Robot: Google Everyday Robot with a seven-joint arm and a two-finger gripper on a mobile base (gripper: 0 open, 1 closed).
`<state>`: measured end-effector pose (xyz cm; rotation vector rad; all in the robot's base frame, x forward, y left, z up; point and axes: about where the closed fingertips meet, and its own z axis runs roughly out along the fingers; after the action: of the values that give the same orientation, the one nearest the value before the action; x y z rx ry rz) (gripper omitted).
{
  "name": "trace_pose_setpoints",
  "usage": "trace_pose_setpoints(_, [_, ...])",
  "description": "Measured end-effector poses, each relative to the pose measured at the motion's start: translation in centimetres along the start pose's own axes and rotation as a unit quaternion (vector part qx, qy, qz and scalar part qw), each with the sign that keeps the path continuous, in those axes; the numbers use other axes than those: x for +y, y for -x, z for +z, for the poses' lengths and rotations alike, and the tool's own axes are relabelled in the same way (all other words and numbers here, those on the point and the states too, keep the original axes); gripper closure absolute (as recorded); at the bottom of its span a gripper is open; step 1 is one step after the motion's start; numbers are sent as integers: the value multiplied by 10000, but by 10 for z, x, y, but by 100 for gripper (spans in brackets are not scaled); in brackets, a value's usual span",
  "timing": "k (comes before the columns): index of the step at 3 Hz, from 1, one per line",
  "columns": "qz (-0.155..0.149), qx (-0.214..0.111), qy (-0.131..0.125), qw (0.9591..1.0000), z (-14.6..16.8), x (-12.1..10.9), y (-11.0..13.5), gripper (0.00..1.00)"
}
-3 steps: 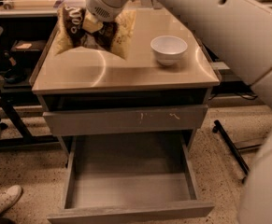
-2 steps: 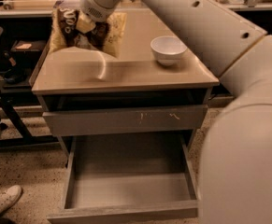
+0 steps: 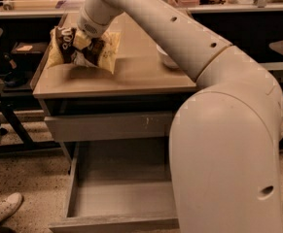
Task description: Pick brown chip bag from middle drawer and place on counter
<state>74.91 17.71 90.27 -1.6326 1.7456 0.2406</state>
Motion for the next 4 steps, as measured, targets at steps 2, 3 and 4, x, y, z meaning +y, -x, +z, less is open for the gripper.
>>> trace_pose_setpoints(2, [6, 7, 17, 10000, 3, 1, -1, 82])
trace_pose_setpoints(3, [6, 7, 17, 10000, 3, 1, -1, 59])
trace_pose_setpoints(4, [6, 7, 17, 10000, 3, 1, -1, 36])
